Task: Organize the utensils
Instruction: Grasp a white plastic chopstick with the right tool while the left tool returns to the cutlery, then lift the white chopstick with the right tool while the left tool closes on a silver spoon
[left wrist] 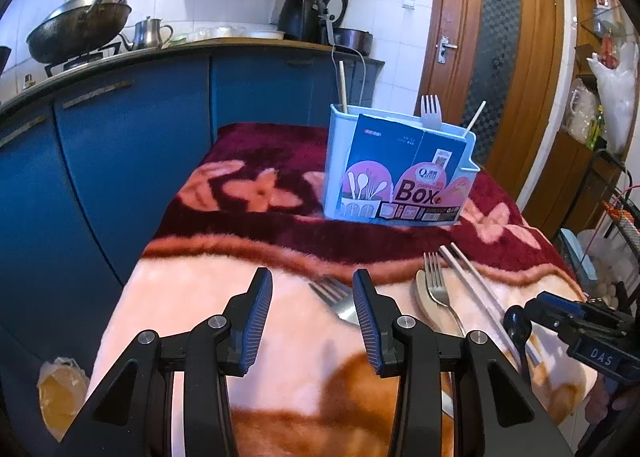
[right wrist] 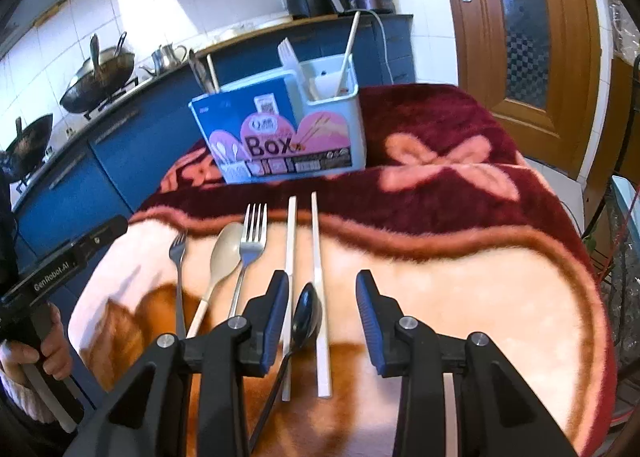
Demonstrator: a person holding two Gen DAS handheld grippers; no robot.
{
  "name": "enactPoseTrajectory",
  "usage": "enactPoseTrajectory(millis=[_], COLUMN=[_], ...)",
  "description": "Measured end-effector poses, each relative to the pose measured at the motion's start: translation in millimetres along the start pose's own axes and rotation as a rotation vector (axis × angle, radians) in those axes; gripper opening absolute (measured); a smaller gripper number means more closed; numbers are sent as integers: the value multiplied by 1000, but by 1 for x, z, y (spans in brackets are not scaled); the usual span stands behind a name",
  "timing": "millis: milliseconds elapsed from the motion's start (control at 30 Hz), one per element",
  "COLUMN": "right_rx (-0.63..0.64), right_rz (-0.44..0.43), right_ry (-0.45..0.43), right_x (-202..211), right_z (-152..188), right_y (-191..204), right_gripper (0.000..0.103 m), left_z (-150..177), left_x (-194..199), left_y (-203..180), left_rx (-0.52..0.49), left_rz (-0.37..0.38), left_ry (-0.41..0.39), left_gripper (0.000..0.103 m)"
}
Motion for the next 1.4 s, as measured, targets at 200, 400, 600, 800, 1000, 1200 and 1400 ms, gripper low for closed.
enactPoseTrajectory(millis=[200, 400, 600, 800, 1000, 1200, 1400], right_rx=[25, 31, 33, 6, -2, -6, -25], right_rz=[15, 11, -10, -10, 19, 20, 5], right_ry=[42, 65, 23, -44, -104, -132, -136], right_x=[-11, -18, -12, 0, 11, 16, 16], right_z=[6, 10, 7, -1, -6, -8, -7], right_y=[3, 3, 3, -5, -14, -22, -29], right_gripper=[34, 9, 4, 4, 4, 4, 4], left_z=[4, 5, 7, 6, 5, 5, 2], left_x=[-5, -8, -12, -18, -27, -44, -62], left_y=[1, -2, -10, -22, -43, -65, -73], left_rx=[8, 5, -12, -30, -60, -106, -134], left_rz=[0, 3, 11, 38, 88, 164, 221], left_ry=[17, 29, 44, 72, 111, 192, 289], left_gripper=[43, 43, 43, 43, 43, 43, 31])
Point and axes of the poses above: each gripper's, at about its wrist camera, not at the fingertips, and x roughly against the way its jaws point, y to its left, z to its underside, the point moved 5 cm from there along -x, roughly the way its jaws point, and after that the axes turned 6 degrees about y, right-handed, at the moved point
